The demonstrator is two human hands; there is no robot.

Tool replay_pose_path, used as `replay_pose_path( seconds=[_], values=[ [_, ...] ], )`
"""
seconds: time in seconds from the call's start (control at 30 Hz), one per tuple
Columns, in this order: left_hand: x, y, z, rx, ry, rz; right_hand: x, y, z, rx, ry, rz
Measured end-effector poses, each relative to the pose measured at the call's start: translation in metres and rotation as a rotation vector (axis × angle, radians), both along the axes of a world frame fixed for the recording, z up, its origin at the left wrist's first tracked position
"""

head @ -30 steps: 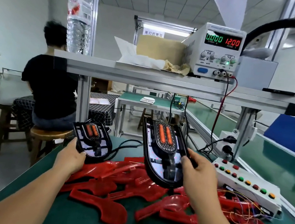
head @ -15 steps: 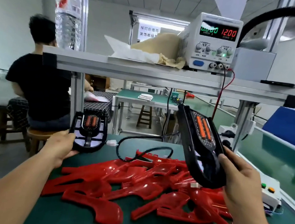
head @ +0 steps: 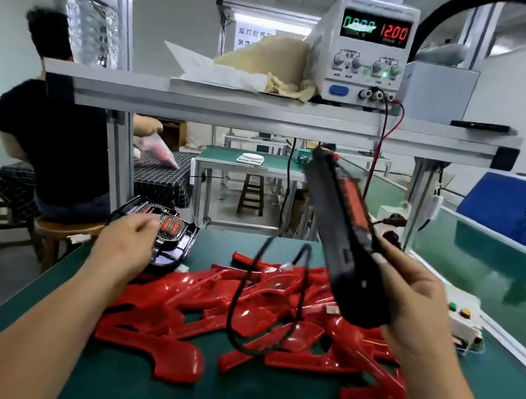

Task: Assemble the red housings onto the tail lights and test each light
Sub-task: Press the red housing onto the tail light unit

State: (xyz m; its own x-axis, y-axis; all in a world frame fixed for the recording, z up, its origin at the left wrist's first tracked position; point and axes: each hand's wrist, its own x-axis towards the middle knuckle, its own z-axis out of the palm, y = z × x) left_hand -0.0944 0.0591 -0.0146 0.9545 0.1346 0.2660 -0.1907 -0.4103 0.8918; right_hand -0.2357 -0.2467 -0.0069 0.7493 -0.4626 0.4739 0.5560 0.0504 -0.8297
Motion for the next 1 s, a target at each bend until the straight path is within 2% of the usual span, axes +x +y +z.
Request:
replay_pose_path(
  seconds=[0.07,0.13,0.2,0.3,0.37,0.43,0.5,0.57,0.7,0.77,0.87,0.93,1.0],
  values=[
    [-0.048,-0.022,0.005,-0.378,0.203,-0.390,0.006,0.014,-0.006,-0.191,0.047,-0.032],
    [-0.080,-0.042,0.007,-0.462,0.385,-0.637,0.010,0.029,-0.010,-0.411,0.071,-0.082],
    [-0.098,-0.056,-0.002,-0.571,0.407,-0.747,0.010,0.044,-0.013,-0.606,0.075,-0.077],
    [-0.099,-0.069,-0.015,-0.957,0.486,-0.793,0.011,0.056,-0.018,-0.845,0.164,0.013],
    [-0.094,-0.071,-0.024,-1.115,0.542,-0.717,0.007,0.046,-0.013,-0.841,0.308,0.064],
    [-0.086,-0.069,-0.031,-1.138,0.518,-0.587,-0.001,0.020,-0.003,-0.791,0.447,0.026],
    [-0.080,-0.066,-0.034,-1.184,0.455,-0.536,-0.011,-0.006,0.005,-0.992,0.647,-0.018],
    [-0.078,-0.063,-0.034,-1.197,0.409,-0.529,-0.014,-0.013,0.004,-1.225,0.850,0.038],
    [-0.078,-0.062,-0.038,-1.211,0.417,-0.566,-0.006,0.004,-0.006,-1.524,1.097,0.116],
    [-0.078,-0.061,-0.041,-1.207,0.422,-0.585,-0.003,0.007,-0.009,-1.570,1.134,0.088],
    [-0.078,-0.058,-0.041,-1.236,0.394,-0.590,-0.003,0.005,-0.013,-1.573,1.078,0.079],
    [-0.078,-0.054,-0.041,-1.265,0.363,-0.606,-0.006,-0.004,-0.013,-1.415,0.982,0.137],
    [-0.078,-0.050,-0.039,-1.299,0.341,-0.622,-0.012,-0.018,-0.011,-1.118,0.832,0.183]
  ],
)
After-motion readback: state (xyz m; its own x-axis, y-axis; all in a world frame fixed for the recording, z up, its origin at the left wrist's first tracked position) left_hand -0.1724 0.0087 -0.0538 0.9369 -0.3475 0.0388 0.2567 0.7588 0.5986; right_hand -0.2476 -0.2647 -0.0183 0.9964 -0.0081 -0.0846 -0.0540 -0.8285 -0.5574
